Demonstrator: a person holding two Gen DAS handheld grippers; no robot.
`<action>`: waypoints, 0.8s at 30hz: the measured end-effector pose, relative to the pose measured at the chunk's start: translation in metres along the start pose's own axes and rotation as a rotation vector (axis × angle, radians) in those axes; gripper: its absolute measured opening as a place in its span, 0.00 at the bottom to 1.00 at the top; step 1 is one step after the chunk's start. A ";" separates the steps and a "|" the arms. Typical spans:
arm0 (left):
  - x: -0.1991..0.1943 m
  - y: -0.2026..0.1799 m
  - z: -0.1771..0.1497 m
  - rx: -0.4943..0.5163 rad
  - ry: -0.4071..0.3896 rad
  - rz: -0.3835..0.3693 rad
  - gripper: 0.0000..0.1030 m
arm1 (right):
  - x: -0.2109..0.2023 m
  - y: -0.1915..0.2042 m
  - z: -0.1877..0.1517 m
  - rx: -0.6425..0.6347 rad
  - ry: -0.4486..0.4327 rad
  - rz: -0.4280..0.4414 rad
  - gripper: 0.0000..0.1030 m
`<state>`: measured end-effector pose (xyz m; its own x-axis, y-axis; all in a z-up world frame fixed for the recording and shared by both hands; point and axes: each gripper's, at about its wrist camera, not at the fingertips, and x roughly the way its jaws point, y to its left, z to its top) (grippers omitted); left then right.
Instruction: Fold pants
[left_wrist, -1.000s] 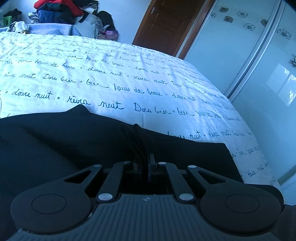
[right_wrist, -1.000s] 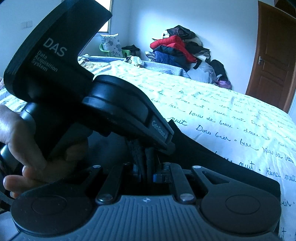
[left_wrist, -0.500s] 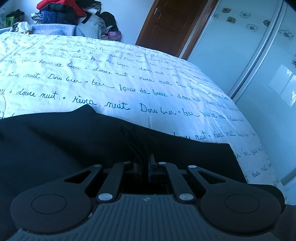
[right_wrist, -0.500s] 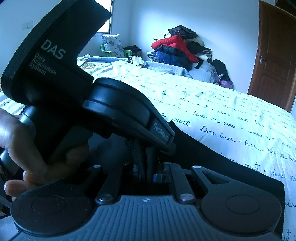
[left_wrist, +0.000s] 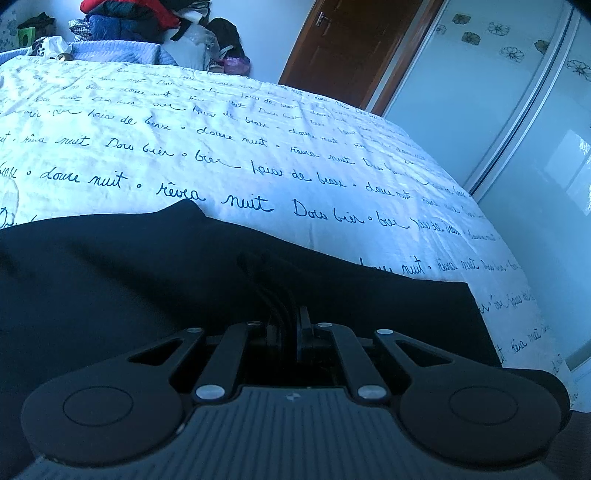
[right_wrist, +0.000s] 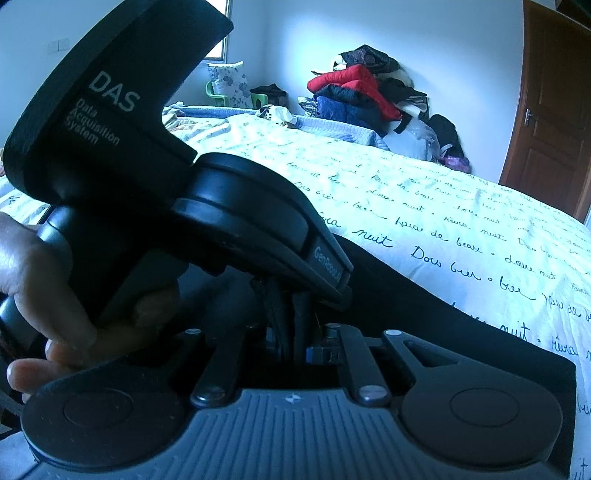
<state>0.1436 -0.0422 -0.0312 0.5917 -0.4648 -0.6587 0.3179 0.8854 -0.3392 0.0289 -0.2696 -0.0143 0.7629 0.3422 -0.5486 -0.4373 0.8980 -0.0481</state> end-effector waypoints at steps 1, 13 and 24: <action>0.000 0.001 0.000 0.000 0.001 0.000 0.11 | 0.001 0.000 0.000 -0.001 0.001 0.000 0.11; 0.002 0.002 -0.001 0.001 0.014 0.009 0.13 | 0.004 0.002 0.002 -0.011 0.020 -0.009 0.12; -0.023 0.027 0.007 -0.037 -0.034 0.112 0.22 | -0.004 0.005 0.008 0.020 0.013 0.026 0.61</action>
<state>0.1437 -0.0077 -0.0201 0.6469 -0.3623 -0.6710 0.2213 0.9313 -0.2894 0.0270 -0.2643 -0.0057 0.7450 0.3619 -0.5604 -0.4473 0.8942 -0.0172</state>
